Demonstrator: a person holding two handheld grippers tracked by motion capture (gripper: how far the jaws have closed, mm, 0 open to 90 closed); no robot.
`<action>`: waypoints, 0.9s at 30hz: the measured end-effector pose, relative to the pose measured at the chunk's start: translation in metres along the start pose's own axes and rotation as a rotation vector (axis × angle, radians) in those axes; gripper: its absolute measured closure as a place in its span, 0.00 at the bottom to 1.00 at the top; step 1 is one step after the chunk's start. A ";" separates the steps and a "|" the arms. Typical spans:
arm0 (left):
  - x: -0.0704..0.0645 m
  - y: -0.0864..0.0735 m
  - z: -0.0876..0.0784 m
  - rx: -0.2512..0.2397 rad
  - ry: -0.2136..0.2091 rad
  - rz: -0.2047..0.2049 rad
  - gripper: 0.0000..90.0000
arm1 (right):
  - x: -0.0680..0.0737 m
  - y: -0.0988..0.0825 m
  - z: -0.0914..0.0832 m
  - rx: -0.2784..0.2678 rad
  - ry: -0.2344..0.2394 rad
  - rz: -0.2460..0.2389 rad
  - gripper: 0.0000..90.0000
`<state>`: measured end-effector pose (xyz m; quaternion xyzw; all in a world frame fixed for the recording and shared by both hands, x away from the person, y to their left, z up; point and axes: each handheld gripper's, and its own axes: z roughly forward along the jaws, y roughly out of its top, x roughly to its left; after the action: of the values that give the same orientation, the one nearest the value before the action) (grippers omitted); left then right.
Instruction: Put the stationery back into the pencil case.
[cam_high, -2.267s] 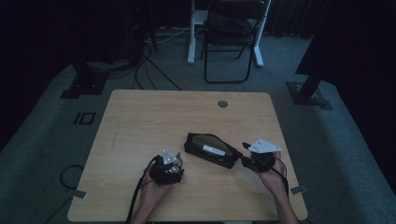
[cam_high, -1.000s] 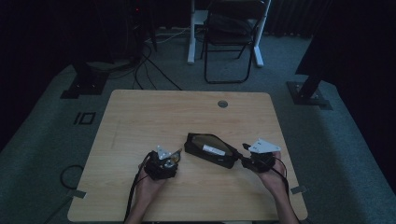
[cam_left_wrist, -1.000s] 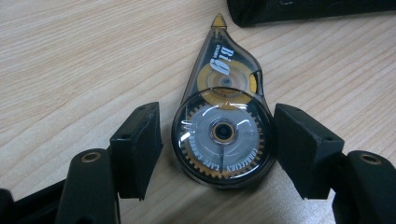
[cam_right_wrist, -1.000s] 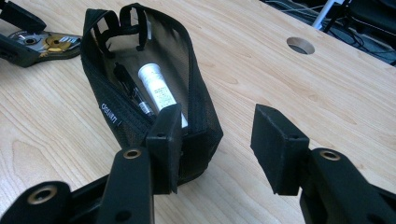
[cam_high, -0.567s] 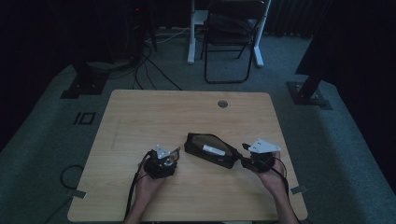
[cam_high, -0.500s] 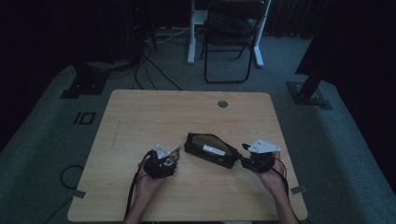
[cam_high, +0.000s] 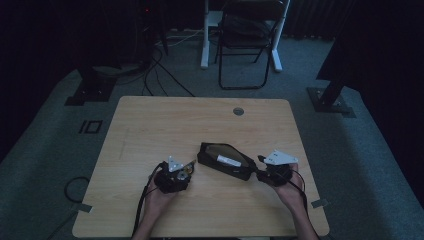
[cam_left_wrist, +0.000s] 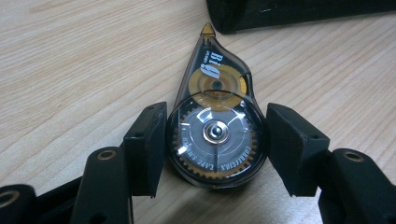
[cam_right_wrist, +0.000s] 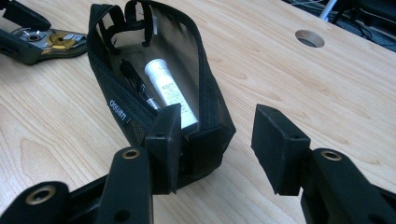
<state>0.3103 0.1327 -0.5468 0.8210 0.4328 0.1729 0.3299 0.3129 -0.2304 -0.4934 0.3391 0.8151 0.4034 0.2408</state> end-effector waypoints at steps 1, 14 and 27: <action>0.000 0.000 -0.002 -0.003 -0.002 0.003 0.46 | 0.000 0.000 0.000 0.002 0.000 -0.001 0.59; 0.004 0.011 -0.029 -0.081 -0.003 0.013 0.46 | -0.004 -0.009 0.007 0.039 -0.001 0.022 0.60; -0.001 0.029 -0.044 -0.139 -0.029 0.054 0.46 | -0.007 -0.012 0.008 0.049 0.003 0.032 0.61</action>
<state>0.3016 0.1376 -0.4951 0.8100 0.3926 0.1992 0.3874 0.3186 -0.2371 -0.5072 0.3572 0.8196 0.3877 0.2246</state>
